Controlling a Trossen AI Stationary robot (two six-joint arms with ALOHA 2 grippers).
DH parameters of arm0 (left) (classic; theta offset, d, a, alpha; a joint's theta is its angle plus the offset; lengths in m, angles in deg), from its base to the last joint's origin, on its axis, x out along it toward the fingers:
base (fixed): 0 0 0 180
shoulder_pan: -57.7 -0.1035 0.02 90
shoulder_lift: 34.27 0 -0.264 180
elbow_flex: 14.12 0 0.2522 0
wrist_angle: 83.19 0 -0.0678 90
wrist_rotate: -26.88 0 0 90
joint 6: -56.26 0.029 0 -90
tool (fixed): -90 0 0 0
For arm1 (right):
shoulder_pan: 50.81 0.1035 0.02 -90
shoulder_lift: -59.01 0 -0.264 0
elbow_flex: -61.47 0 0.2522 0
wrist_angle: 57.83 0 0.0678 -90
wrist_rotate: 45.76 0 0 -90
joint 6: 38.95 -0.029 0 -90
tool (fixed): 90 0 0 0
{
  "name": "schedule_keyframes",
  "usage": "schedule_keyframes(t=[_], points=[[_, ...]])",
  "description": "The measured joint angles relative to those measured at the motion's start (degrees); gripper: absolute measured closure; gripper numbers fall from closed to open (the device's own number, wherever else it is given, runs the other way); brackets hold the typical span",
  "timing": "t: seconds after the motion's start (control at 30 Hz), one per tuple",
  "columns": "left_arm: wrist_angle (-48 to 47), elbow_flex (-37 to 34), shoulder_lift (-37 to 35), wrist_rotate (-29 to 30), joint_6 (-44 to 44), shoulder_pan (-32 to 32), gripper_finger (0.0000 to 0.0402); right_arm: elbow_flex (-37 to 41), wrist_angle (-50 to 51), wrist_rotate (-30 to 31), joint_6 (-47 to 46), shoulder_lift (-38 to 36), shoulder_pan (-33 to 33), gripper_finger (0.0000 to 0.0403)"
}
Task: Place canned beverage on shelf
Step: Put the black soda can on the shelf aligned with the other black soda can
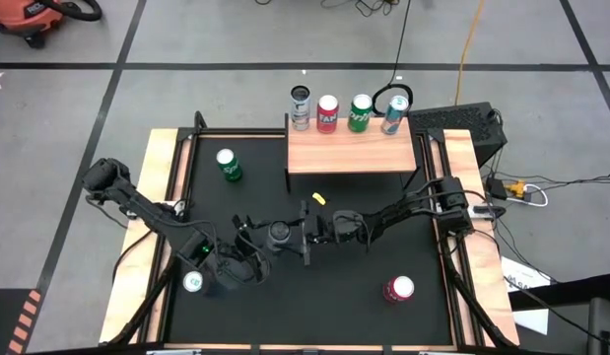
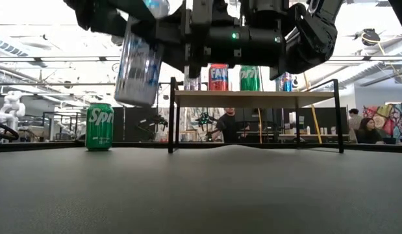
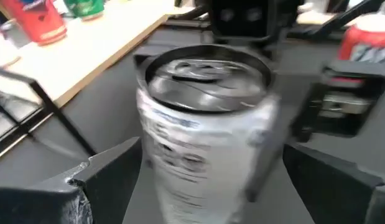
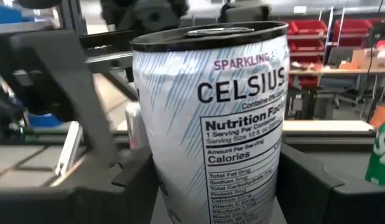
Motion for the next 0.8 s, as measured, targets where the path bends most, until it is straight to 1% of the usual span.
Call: schedule_keyframes(t=[0.07,0.27,0.4,0.5,0.8], points=[[-0.26,-0.2,0.2,0.29,0.21,-0.06,0.001,0.05,0.97,0.04,0.27,0.08,0.07,0.0161],[6.04,-0.09,0.09,2.81,7.02,-0.13,0.001,0.03,2.44,-0.13,0.56,0.04,0.11,0.0161],[7.63,-0.07,0.07,3.5,8.59,-0.34,0.0019,0.03,2.15,-0.22,0.95,0.04,0.13,0.0161],[7.75,-0.07,0.07,3.54,8.56,-0.55,0.0042,0.03,2.32,-0.22,0.95,0.04,0.13,0.0161],[7.17,-0.07,0.07,3.34,7.5,-1.24,0.0132,0.03,2.21,-0.11,1.15,0.04,0.04,0.016]])
